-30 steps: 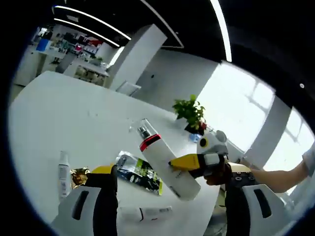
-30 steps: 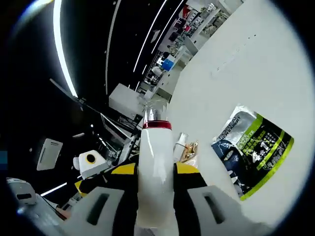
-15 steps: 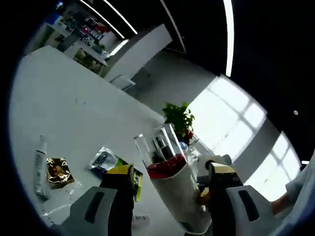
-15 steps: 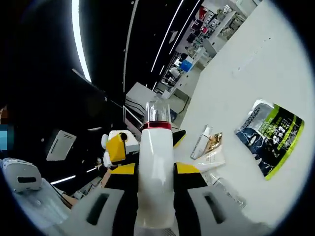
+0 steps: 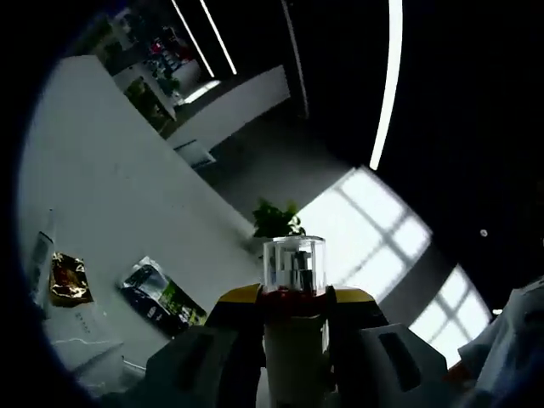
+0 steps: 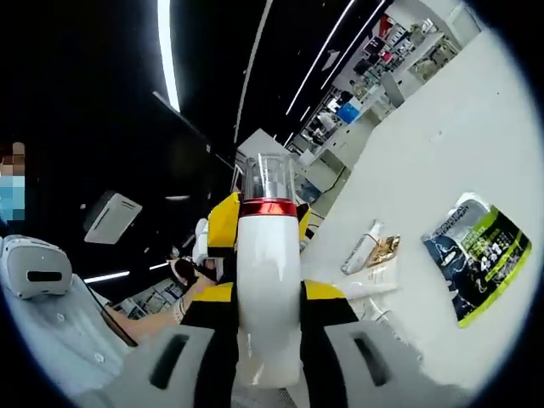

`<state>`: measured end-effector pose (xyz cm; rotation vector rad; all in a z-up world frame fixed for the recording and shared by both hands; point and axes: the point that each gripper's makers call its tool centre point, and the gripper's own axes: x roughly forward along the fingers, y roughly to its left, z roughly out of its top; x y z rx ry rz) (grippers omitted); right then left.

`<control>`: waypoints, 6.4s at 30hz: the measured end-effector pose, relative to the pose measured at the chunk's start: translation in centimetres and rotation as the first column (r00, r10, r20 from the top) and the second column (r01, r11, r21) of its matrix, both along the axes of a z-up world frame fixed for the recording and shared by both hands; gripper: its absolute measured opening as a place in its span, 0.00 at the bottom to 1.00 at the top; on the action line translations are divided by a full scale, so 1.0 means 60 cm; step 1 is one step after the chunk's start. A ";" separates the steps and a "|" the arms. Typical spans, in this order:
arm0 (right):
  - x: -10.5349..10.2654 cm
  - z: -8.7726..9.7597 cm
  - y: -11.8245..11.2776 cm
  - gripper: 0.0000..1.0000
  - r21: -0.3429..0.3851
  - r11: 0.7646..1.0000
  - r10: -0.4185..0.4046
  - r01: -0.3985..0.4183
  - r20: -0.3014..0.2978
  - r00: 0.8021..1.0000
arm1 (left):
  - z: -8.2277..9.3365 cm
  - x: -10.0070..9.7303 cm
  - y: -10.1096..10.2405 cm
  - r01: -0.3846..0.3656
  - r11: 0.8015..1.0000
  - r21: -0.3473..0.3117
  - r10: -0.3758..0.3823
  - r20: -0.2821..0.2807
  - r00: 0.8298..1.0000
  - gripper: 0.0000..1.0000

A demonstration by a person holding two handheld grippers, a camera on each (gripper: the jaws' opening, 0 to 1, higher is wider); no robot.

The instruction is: Arrange the skincare products in the storage area until every visible bottle or jar stands upright without overlapping.

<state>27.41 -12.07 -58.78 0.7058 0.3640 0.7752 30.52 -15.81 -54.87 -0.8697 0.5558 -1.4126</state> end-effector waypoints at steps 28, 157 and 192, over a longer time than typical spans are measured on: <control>-0.045 -0.152 -0.034 0.26 -0.513 0.829 0.255 -0.222 -0.005 0.967 | -0.104 -0.062 -0.035 0.096 0.967 0.234 -0.173 0.335 0.926 0.25; -0.125 -0.030 -0.127 1.00 -0.795 0.545 -0.208 0.266 0.178 0.962 | -0.131 -0.020 0.234 -0.293 0.671 0.681 -0.238 0.572 0.785 0.97; -0.106 -0.073 -0.123 0.44 -0.736 0.637 -0.205 0.229 0.125 0.971 | -0.259 0.048 0.171 -0.122 0.541 0.832 -0.476 0.423 0.771 0.71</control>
